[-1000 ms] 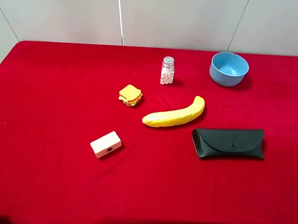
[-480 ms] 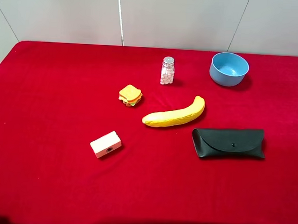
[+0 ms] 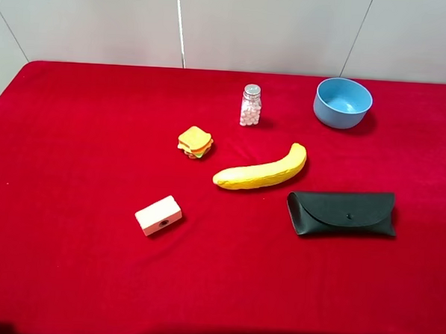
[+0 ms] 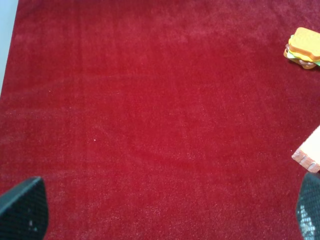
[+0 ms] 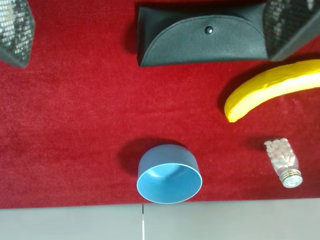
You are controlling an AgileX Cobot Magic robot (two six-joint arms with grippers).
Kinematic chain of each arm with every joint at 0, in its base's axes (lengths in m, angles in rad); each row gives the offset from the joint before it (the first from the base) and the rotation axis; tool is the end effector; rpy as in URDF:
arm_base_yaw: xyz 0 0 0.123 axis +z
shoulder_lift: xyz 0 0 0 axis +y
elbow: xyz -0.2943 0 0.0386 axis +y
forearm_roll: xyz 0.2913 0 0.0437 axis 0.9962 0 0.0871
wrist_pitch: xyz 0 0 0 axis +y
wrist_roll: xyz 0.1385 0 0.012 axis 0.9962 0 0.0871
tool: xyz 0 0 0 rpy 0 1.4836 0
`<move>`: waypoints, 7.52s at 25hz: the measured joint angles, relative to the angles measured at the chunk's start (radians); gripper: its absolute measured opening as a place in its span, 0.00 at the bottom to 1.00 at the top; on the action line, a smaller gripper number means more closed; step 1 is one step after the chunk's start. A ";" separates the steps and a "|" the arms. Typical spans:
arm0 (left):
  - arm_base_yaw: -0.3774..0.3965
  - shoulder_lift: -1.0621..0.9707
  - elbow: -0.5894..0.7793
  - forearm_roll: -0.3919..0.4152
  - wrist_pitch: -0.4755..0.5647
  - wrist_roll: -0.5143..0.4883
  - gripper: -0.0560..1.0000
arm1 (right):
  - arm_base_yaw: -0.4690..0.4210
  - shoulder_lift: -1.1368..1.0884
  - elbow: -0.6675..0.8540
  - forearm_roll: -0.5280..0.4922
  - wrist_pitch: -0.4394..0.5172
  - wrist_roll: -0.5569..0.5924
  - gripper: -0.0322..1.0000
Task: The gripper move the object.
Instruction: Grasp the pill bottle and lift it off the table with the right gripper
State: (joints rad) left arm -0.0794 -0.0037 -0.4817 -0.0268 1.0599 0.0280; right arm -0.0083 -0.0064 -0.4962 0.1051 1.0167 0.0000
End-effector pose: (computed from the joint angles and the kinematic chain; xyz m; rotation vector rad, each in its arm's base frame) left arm 0.0651 -0.0084 0.2699 0.1115 2.0554 -0.0640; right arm 0.0659 0.0119 0.2812 0.0061 1.9954 0.1195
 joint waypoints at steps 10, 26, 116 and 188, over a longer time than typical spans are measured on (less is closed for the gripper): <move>0.000 0.000 0.000 0.000 0.000 0.000 0.99 | 0.000 0.000 0.000 0.000 0.000 0.000 0.70; 0.000 0.000 0.000 0.000 0.000 0.000 0.99 | 0.000 0.000 -0.006 0.042 -0.030 -0.041 0.70; 0.000 0.000 0.000 0.003 0.000 0.000 0.98 | 0.517 1.974 -0.803 0.159 -0.725 -0.287 0.70; 0.000 0.000 0.000 0.008 0.000 0.000 0.98 | 0.517 2.229 -0.804 0.166 -0.937 -0.287 0.34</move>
State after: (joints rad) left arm -0.0794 -0.0037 -0.4817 -0.0192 1.0599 0.0280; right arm 0.5084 2.2222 -1.3001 0.2712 0.0799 -0.2866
